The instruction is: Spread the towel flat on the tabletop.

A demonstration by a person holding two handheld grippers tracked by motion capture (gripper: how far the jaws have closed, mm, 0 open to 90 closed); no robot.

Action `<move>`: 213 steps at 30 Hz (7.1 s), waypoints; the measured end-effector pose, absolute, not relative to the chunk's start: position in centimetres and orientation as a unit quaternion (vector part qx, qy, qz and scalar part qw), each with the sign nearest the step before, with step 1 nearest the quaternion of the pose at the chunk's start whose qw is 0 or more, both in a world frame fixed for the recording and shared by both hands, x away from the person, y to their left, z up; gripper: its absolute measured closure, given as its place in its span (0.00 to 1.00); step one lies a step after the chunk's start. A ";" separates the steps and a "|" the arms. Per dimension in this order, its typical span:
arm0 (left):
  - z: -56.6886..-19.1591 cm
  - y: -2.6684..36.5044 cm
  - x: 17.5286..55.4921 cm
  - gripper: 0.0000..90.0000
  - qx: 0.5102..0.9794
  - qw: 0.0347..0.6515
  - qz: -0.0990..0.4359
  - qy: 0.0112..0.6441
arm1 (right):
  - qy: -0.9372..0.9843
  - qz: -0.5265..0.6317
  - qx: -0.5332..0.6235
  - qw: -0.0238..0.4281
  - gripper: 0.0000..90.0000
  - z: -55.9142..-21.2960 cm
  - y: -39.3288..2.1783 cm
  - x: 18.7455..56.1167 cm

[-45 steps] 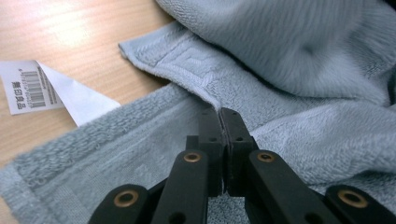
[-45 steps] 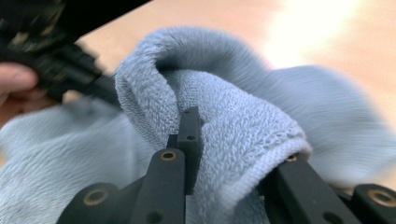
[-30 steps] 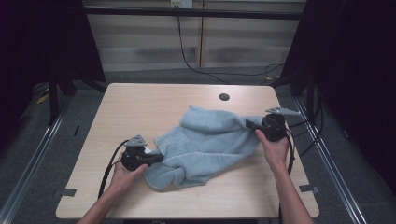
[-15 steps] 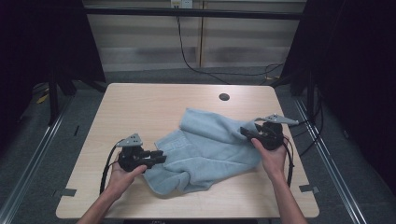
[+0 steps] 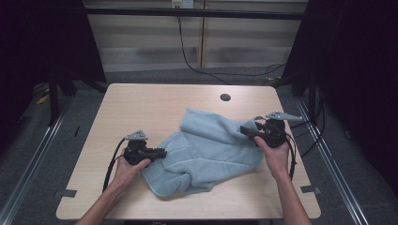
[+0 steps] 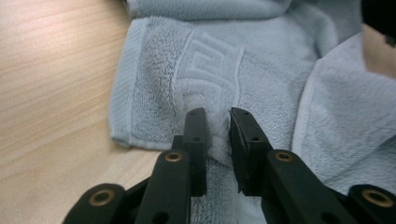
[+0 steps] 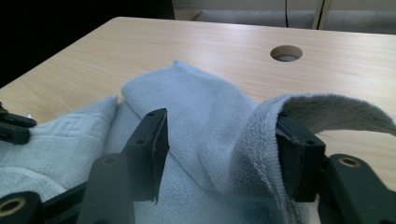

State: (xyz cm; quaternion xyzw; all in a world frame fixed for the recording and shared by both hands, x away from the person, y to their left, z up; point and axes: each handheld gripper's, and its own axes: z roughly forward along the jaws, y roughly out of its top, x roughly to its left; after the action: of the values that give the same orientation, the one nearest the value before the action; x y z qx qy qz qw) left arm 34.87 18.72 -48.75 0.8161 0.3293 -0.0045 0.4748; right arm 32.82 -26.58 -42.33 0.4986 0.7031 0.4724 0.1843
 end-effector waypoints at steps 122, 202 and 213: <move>-47.4 25.0 34.7 0.87 0.766 0.519 0.028 0.379 | 0.820 0.435 0.366 0.064 0.94 -49.3 -10.3 38.4; -49.7 20.9 32.7 0.73 0.849 0.420 -0.039 0.317 | 0.820 0.398 0.407 0.055 0.65 -48.6 -19.9 29.1; -50.1 21.2 29.6 0.74 0.865 0.412 -0.060 0.279 | 0.832 0.382 0.400 0.043 0.64 -49.8 -19.4 26.9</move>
State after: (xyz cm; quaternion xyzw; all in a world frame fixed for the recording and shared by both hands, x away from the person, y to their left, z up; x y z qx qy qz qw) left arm 29.59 21.15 -50.11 0.8654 0.2786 -0.0595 0.4122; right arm 26.91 -19.41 -49.78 0.4004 0.8320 0.3817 0.0428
